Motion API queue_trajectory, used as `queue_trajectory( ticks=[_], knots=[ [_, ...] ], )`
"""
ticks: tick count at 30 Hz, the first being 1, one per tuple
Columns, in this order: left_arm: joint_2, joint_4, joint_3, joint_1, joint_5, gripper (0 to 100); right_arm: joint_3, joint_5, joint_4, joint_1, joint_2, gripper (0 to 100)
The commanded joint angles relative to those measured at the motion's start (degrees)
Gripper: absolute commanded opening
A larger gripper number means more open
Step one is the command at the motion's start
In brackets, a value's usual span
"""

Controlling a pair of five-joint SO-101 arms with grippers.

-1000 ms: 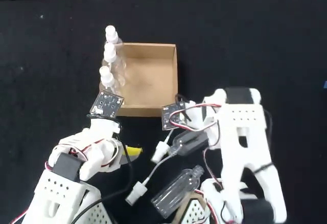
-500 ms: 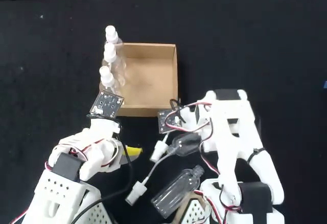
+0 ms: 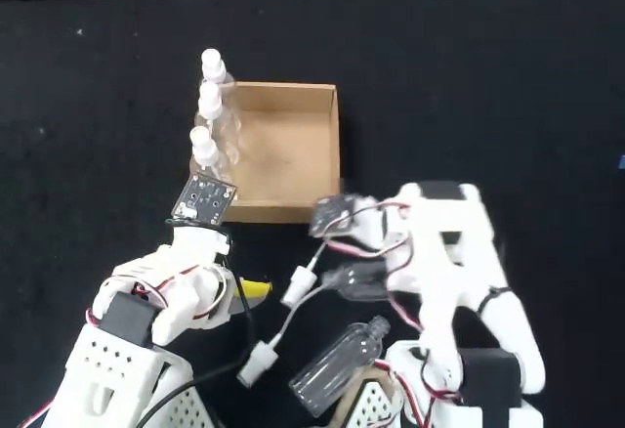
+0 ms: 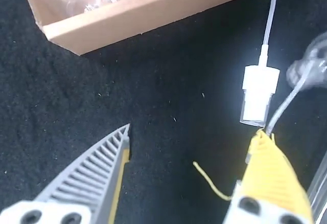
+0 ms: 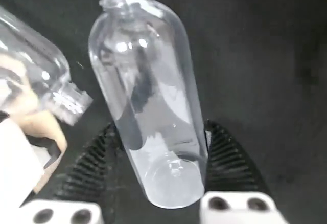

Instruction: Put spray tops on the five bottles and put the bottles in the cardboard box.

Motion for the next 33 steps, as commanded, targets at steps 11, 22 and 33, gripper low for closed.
queue_trajectory(
  ticks=[11,22,33],
  knots=[
    [-0.5,-1.2,-0.6,0.4,-0.3,33,-13.3,12.1,5.8,33.5,0.3,11.7],
    [-0.5,-1.2,-0.6,0.4,-0.3,33,-15.5,-12.5,-5.7,47.6,13.8,26.9],
    [-0.5,-1.2,-0.6,0.4,-0.3,33,-24.0,-12.2,12.1,38.3,7.2,39.3]
  ],
)
